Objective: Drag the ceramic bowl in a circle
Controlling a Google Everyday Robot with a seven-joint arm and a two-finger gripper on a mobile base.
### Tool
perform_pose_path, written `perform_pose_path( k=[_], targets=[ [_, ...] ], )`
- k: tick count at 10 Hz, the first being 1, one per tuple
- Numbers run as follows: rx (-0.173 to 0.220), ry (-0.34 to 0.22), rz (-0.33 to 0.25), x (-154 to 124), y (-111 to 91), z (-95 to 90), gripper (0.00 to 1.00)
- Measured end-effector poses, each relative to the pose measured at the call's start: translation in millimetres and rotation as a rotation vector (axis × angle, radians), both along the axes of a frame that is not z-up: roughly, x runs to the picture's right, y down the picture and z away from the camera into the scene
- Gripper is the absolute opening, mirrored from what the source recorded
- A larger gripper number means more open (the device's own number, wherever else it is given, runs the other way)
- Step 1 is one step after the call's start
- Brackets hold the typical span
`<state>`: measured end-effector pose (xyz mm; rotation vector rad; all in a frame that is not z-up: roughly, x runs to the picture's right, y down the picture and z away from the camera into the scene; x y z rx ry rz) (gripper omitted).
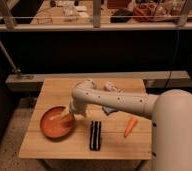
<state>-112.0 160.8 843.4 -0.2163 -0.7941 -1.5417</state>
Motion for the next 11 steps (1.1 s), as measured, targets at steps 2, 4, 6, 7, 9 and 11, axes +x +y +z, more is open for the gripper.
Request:
perform_pose_path(
  k=[2, 4, 6, 7, 9, 11],
  targets=[
    [-0.005, -0.003, -0.011, -3.2, 3.5, 2.2, 0.52],
    [-0.010, 0.001, -0.020, -3.0, 6.0, 4.4, 0.42],
    [-0.013, 0.008, -0.032, -2.3, 8.9, 8.1, 0.42],
    [-0.015, 0.015, -0.038, -1.4, 11.6, 10.9, 0.42],
    [-0.020, 0.029, -0.038, 1.8, 15.6, 16.0, 0.42],
    [-0.019, 0.032, -0.035, 1.7, 16.4, 17.2, 0.37]
  ],
)
